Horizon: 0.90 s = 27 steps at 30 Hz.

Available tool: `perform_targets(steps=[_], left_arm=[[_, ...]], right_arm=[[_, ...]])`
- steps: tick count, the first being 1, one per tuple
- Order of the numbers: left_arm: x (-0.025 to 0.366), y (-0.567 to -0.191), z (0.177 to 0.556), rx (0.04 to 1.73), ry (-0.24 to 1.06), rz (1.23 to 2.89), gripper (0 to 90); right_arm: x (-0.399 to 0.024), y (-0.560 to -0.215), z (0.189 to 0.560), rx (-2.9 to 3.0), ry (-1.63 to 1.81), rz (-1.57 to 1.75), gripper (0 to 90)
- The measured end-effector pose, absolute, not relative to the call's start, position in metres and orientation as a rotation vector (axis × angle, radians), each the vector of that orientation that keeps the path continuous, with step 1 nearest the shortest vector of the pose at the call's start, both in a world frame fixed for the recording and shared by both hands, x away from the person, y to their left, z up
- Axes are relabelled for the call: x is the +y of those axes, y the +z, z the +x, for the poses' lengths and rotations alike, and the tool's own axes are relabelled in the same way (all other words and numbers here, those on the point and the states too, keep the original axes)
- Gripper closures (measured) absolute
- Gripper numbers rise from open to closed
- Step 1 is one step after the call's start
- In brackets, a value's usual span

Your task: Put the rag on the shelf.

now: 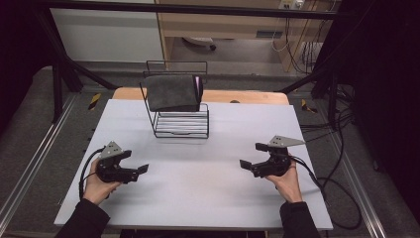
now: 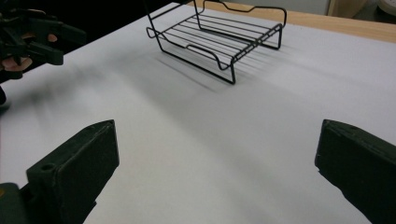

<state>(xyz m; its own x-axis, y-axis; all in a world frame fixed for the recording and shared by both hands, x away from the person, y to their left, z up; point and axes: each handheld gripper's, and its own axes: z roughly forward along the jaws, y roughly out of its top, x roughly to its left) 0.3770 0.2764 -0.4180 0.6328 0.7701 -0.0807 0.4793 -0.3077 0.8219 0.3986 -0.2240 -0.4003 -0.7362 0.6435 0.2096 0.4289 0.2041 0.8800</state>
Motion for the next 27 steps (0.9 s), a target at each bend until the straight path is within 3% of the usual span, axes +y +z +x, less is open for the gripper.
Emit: perform_targets(steps=[14,27], left_arm=[[0.291,-0.442,0.365,0.994,0.393,2.023,8.7],[0.296,-0.45,0.362,0.995,0.402,2.05,6.6]], right_arm=[[-0.264,-0.446,0.378,2.307,1.464,1.103,0.3],[-0.275,-0.454,0.368,2.308,1.437,1.116,0.3]])
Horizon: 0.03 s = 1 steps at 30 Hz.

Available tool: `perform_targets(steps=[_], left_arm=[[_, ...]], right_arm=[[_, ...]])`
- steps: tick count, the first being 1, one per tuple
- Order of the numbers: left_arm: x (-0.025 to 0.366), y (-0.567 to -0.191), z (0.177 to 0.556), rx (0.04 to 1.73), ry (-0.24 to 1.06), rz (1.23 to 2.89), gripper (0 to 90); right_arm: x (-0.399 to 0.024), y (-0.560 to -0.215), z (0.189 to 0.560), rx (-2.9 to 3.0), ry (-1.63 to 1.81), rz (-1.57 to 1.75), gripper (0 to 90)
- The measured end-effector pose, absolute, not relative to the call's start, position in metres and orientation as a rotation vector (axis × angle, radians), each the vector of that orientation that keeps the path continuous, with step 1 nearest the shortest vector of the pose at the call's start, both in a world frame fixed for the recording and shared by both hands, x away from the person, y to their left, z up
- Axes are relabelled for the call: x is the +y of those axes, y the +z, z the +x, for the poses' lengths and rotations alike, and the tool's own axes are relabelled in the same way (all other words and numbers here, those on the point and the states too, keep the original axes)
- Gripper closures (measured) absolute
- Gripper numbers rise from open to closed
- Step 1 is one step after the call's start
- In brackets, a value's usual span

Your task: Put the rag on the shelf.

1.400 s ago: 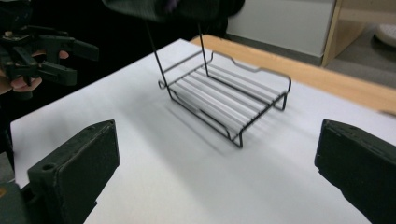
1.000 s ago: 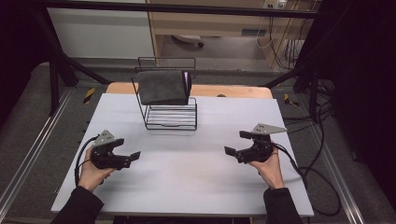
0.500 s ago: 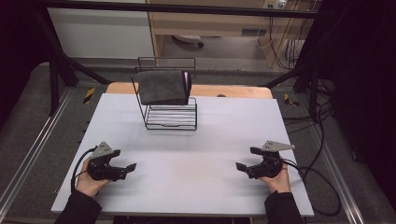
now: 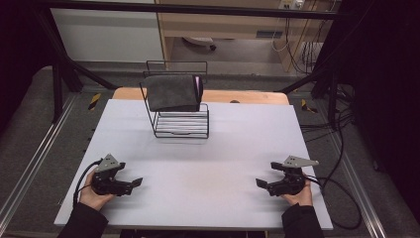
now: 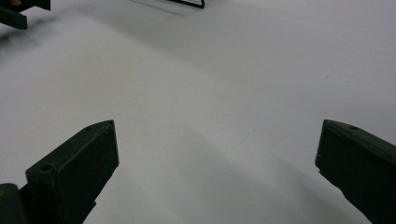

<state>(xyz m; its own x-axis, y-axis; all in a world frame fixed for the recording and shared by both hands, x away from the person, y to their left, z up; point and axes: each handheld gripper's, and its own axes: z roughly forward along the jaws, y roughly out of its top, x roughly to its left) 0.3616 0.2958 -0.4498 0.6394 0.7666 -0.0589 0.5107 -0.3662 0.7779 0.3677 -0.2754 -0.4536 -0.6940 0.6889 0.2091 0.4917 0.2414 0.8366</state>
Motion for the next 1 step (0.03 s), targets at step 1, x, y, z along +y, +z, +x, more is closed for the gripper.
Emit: perform_targets(steps=[1], left_arm=[[0.2961,-0.4497,0.3614,0.994,0.402,2.047,6.4]], right_arm=[[-0.2756,-0.4536,0.3677,2.31,1.432,1.119,0.2]])
